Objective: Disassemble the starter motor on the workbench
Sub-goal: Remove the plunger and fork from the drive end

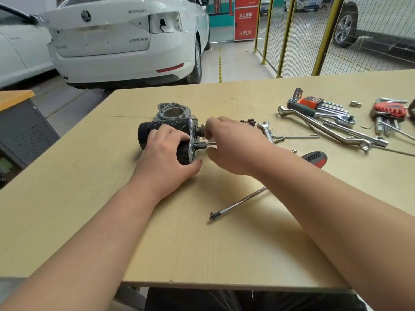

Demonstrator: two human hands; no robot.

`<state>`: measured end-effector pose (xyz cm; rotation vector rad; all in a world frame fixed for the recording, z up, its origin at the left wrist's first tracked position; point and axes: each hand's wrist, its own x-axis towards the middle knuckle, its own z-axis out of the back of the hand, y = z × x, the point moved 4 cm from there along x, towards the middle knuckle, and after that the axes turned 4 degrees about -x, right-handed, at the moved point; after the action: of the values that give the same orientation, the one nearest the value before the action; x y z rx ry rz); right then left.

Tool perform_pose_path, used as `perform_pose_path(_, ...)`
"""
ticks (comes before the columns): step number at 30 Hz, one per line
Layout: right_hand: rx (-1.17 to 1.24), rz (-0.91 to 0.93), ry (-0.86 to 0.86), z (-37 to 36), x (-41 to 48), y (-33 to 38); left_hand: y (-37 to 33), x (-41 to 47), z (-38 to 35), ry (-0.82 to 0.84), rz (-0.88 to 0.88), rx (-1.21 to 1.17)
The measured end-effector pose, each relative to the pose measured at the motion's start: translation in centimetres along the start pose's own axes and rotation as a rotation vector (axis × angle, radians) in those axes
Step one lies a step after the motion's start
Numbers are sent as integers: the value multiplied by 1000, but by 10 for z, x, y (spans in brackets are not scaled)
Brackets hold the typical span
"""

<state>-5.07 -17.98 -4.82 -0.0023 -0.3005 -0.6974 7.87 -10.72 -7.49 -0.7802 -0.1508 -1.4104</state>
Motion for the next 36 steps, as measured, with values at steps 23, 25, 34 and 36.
perform_pose_path(23,450,-171,-45,-20,6,13,16,-3,16,107,-46,18)
perform_pose_path(25,456,-157,-59,-19,6,12,19,-5,20,109,-44,19)
perform_pose_path(34,503,-137,-71,-22,8,10,31,-8,35,87,74,-291)
perform_pose_path(36,509,-146,-76,-23,9,10,33,-7,37,30,174,-478)
